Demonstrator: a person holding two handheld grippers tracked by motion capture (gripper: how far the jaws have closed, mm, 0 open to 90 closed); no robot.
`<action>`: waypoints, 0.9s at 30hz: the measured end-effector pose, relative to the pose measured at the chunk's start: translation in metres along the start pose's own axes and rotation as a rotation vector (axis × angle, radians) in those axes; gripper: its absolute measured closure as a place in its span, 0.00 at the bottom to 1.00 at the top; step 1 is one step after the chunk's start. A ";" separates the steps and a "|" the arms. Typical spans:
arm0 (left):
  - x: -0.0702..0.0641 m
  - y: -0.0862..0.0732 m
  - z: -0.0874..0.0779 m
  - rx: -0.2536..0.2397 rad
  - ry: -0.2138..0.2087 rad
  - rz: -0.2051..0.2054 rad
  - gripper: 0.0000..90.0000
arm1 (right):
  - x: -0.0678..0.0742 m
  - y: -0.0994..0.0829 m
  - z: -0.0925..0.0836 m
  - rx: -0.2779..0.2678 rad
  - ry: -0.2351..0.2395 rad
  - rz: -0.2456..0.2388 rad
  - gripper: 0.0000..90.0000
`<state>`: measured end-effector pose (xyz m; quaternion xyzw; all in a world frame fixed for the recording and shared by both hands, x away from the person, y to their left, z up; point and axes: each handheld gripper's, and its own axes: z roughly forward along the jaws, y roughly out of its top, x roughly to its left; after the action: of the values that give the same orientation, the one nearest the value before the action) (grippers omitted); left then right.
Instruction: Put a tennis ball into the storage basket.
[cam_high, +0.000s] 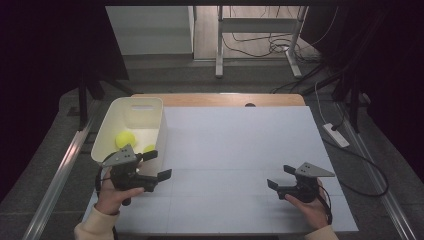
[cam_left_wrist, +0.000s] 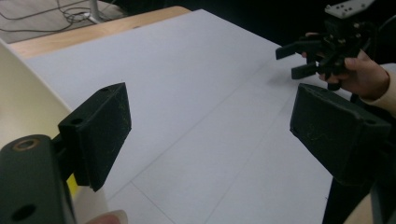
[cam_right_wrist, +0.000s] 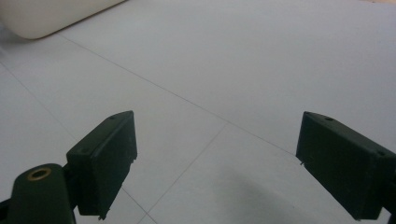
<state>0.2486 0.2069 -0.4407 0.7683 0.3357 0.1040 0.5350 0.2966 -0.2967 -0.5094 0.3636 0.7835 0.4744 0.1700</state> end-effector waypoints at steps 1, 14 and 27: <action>-0.001 -0.001 0.001 0.004 -0.005 0.003 0.15 | 0.000 0.000 0.000 0.001 0.000 0.000 0.14; -0.012 -0.017 0.015 0.037 -0.039 0.048 0.15 | 0.000 0.000 0.000 0.000 0.003 -0.003 0.14; -0.009 -0.040 0.039 0.118 -0.031 0.054 0.16 | 0.000 0.000 -0.001 -0.001 0.003 -0.006 0.14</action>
<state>0.2457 0.1803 -0.4905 0.8088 0.3119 0.0866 0.4910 0.2962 -0.2974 -0.5089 0.3602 0.7848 0.4748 0.1703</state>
